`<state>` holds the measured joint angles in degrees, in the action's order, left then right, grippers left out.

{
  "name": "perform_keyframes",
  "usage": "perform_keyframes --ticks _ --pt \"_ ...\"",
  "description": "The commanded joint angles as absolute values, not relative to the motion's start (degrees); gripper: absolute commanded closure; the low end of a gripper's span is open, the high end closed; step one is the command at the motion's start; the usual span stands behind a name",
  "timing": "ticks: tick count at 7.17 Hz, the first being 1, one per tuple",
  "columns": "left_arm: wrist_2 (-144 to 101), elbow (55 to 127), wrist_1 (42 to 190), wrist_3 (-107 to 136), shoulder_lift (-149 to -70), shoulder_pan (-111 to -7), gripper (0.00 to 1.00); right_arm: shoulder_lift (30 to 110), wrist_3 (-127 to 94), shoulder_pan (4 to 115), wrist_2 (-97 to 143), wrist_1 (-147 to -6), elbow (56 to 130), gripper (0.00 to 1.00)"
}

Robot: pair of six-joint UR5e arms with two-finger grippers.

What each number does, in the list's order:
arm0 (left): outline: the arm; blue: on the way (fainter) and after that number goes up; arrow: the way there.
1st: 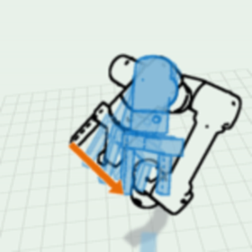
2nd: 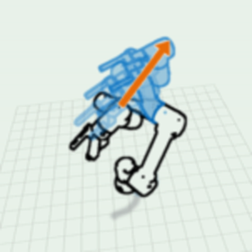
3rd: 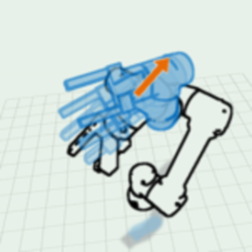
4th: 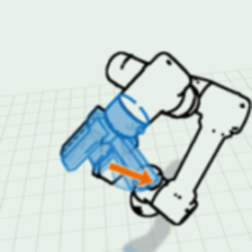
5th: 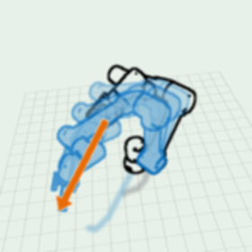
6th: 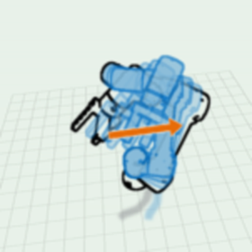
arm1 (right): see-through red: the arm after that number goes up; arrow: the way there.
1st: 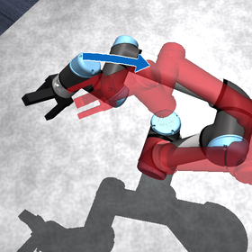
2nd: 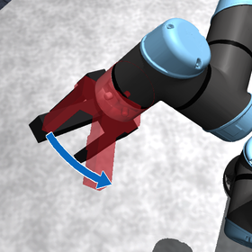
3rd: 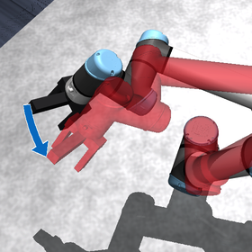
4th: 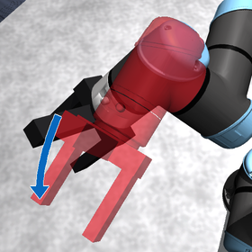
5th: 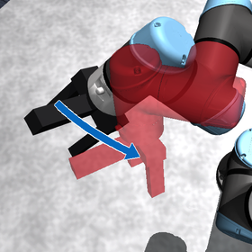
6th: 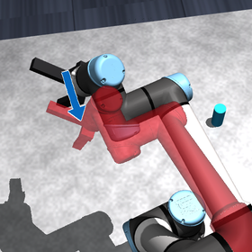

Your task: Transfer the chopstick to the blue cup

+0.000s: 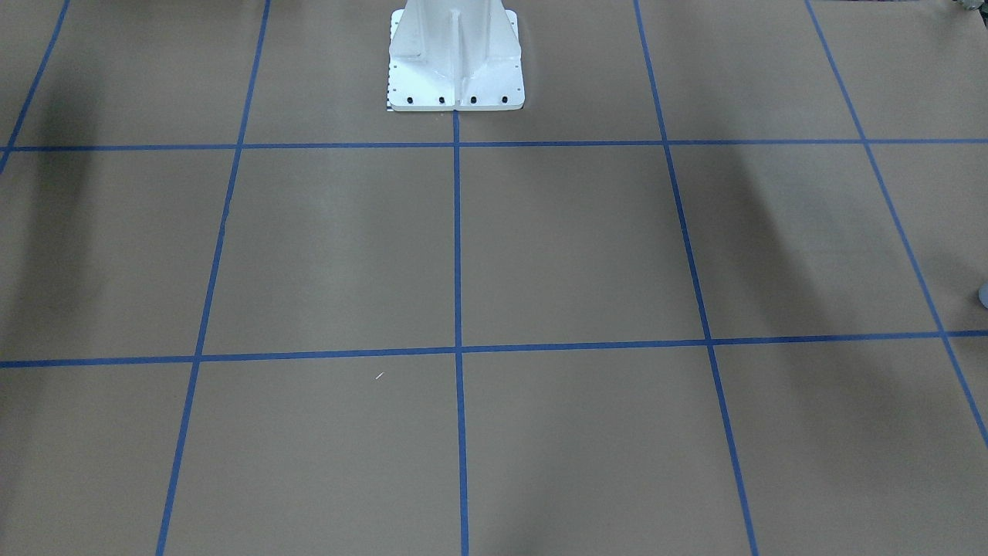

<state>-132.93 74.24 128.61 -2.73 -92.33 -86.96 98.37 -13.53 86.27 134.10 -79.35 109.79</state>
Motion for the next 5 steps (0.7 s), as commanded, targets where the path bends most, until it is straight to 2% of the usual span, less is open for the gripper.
perform_keyframes --ticks 1,3,4,5 --pt "-132.89 70.58 129.55 1.47 -92.64 -82.11 0.01 98.44 -13.54 86.22 133.95 -79.28 109.78 0.00" --pt "-132.89 68.74 129.55 1.41 -92.98 -81.83 0.02 98.44 -13.45 86.22 134.03 -79.28 109.78 0.00" --pt "-132.02 68.38 129.55 1.41 -92.99 -81.83 0.15 98.44 -13.45 86.22 134.03 -79.28 109.78 0.00" --pt "-129.75 67.77 129.64 1.41 -92.99 -81.74 0.51 98.44 -13.45 86.22 134.03 -79.28 109.78 0.00"
